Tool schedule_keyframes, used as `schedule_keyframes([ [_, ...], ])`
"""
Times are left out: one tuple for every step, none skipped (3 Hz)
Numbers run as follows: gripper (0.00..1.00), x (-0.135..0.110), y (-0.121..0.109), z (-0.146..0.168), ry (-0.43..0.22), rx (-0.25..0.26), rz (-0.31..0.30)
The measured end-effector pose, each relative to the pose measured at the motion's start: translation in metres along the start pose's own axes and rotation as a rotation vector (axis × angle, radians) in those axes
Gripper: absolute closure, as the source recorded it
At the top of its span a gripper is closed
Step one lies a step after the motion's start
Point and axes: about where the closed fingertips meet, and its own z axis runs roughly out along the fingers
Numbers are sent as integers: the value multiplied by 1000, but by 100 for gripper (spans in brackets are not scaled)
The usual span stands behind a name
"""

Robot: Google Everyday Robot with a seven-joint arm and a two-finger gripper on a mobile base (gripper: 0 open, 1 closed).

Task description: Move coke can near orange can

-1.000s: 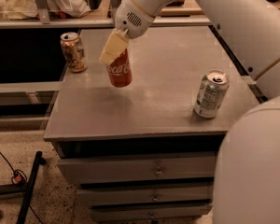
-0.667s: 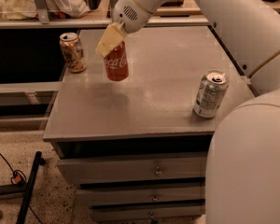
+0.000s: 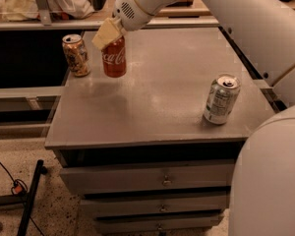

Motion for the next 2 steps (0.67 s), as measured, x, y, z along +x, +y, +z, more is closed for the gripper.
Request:
schedule_keyframes([
  [100,0,0,0,0,-1,-3],
  [100,-4,3,7,-3,-1,-36],
])
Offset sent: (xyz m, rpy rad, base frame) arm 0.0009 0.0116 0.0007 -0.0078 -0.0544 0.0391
